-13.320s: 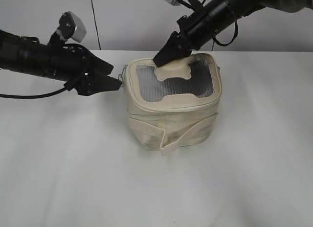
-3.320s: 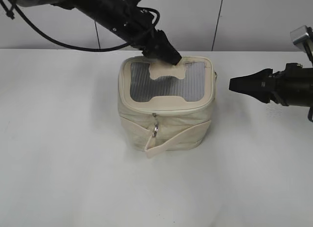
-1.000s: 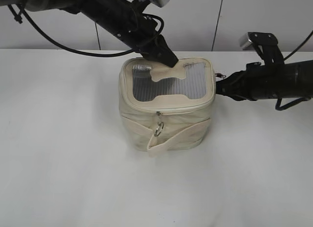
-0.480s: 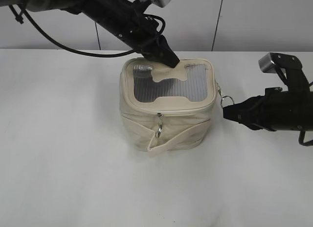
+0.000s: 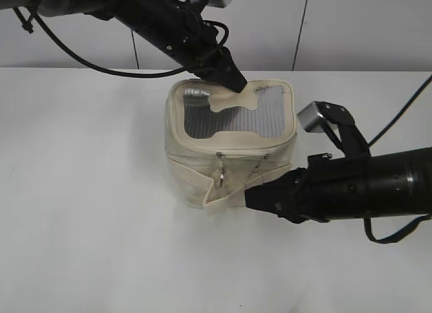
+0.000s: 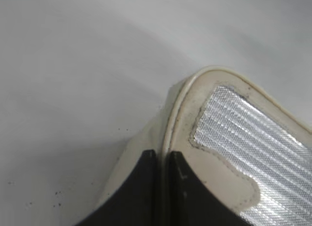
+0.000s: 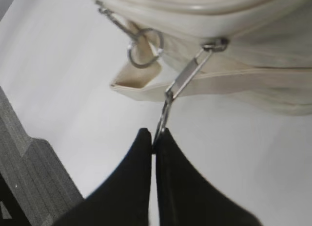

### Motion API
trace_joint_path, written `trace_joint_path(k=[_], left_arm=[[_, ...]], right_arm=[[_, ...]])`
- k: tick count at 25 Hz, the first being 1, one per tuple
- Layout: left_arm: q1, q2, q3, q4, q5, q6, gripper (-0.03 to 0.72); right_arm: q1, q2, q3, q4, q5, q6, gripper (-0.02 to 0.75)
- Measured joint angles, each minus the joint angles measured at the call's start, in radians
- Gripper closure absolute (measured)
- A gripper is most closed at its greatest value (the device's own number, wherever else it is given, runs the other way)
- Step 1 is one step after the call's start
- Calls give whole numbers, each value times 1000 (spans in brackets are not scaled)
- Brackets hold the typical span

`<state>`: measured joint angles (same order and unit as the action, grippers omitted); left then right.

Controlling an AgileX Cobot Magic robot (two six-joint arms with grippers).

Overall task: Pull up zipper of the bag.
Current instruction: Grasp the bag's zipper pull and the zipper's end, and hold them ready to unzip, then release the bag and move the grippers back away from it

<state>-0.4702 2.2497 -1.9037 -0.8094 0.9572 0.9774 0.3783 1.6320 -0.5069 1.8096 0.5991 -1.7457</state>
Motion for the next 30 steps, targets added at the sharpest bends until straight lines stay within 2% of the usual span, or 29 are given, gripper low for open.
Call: trace_joint_path(k=[7,14,15,17,19,20,22,24,26,28,30], left_arm=[[0,0,0,6,-13,-27,647],[0,0,0,7,-20,-37,626],[0,0,0,5,-22,-40,602],[0,0,-1,-2,-32,-46,508],[7,0,-1,-2,-28,-52,416],[13,-1,-1,-2,-21,-59,388],[24,-17,0,17,-14,-102,381],[34,-46,1,50,-14,-161,402],[44,-92,4,87,-14,-218,421],[48,-150,26,115,-25,-244,429],[49,-229,86,141,-43,-256,433]], right_arm=[[204,10,-147,48,-138,31,720],[236,79,-215,0,-152,122,699],[236,79,-216,-41,-150,154,664],[239,78,-218,-166,-138,255,548],[239,64,-218,-325,-146,414,386],[239,53,-218,-422,-155,489,326],[239,18,-218,-592,-162,664,230],[238,-20,-218,-737,-163,793,197],[225,-66,-218,-822,-140,894,185],[186,-105,-218,-859,-84,942,178],[112,-141,-218,-892,-8,975,178]])
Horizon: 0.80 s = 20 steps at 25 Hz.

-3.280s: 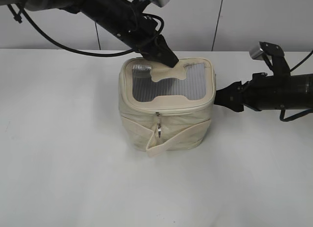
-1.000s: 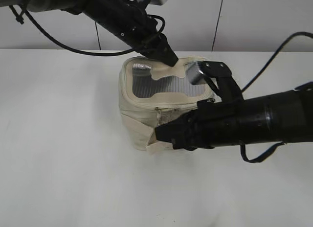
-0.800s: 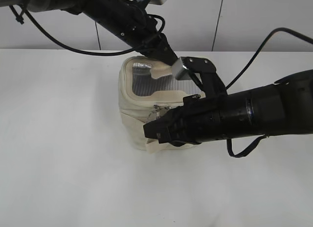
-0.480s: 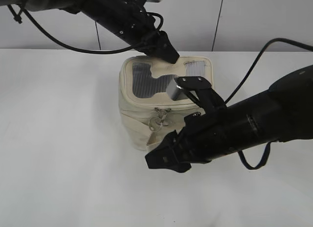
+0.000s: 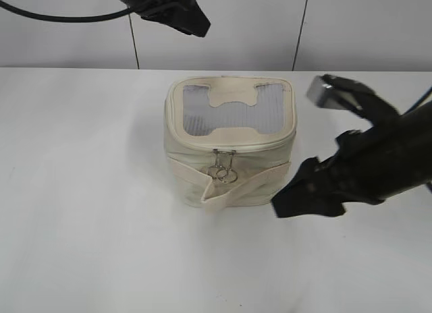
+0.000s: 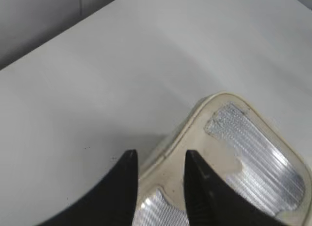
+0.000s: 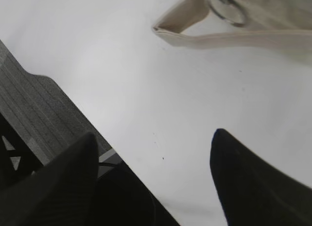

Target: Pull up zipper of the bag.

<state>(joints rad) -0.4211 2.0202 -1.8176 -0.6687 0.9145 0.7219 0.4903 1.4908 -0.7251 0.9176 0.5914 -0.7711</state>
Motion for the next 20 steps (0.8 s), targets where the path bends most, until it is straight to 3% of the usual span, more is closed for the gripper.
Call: trace_joint_path(k=[3,8,11,14,20], left_arm=[[0,-140,163,31,-70,-21,436],[1,-434,604,46,-262,-35,436],[13,-648,823,55,-326,-65,436],[36,-897,966,121,-323,-190,433],[54,-1419,1078,400,-70,-519,370]], right_arm=[[-160,-65,0,-73,90,80,178],[-332,-201,0,-234,227,197,178],[-352,-315,0,-350,305,282,178],[-353,-453,-1,-440,370,352,177],[-353,-797,0,-542,503,479,158]])
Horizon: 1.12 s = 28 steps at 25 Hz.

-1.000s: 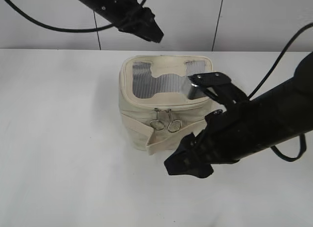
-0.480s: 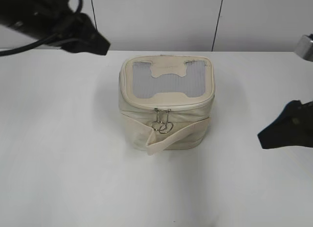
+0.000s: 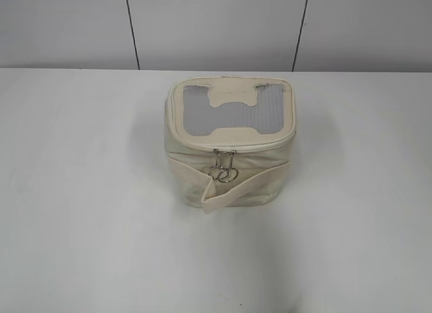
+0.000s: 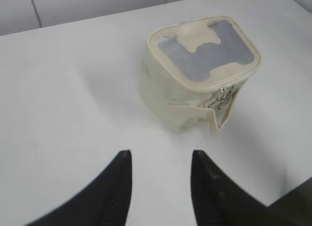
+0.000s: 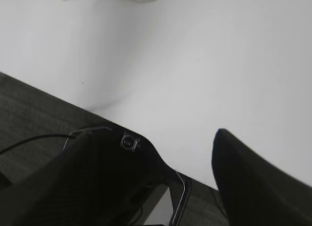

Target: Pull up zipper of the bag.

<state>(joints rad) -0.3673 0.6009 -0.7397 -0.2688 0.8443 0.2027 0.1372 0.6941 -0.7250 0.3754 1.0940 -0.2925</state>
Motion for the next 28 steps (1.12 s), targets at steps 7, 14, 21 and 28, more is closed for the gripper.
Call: trace_joint_path(k=[7,14,21,28], left_arm=[[0,-436,33,201,337,-135,255],[0,-607,151,224,377,-162,225],[0,-607,200,225,226,-167,228],[0,-607,201,236,215,-174,281]], right_arm=[[0,-367,136,-99,5,122,149],[0,-653,215,-164,-19,141,148],[0,-684,226,-207,-38,192,148],[0,-684,226,-246,-42,233,148]])
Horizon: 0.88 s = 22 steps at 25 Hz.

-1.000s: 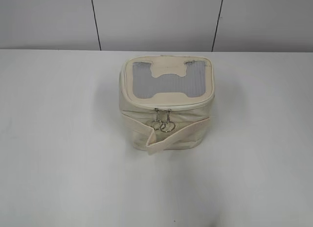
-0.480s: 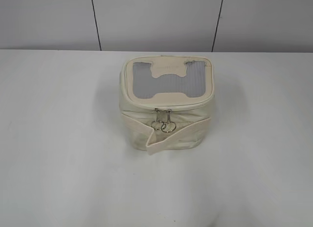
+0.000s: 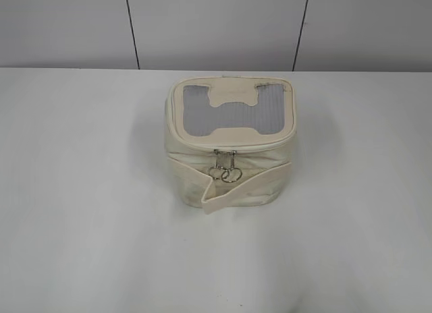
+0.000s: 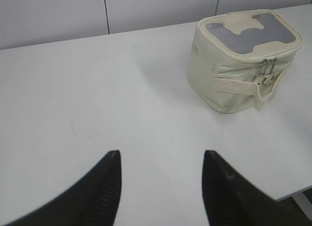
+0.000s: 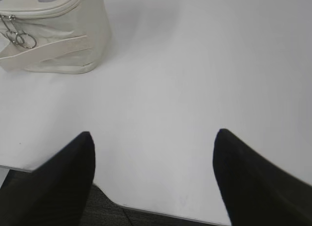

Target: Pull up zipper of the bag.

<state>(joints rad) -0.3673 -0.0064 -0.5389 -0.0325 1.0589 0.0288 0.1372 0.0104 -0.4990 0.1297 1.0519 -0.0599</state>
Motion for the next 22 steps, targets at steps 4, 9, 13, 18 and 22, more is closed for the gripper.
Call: trace_joint_path(k=[4,9,13,18,22], left_arm=[[0,0,0,6,-1,-4,294],[0,0,0,7,-1,-4,296],[0,0,0,7,-1,-6,296],[87,0,0,7,-2,-6,297],[232,0,0,7,-3,-6,297]], right_arm=[[0,0,0,-2,0,2,149],[0,0,0,10,-1,5,149],[0,0,0,26,-1,5,150],[-34,-17,0,28,-1,6,159],[-111,-17,0,30,-2,6,159]])
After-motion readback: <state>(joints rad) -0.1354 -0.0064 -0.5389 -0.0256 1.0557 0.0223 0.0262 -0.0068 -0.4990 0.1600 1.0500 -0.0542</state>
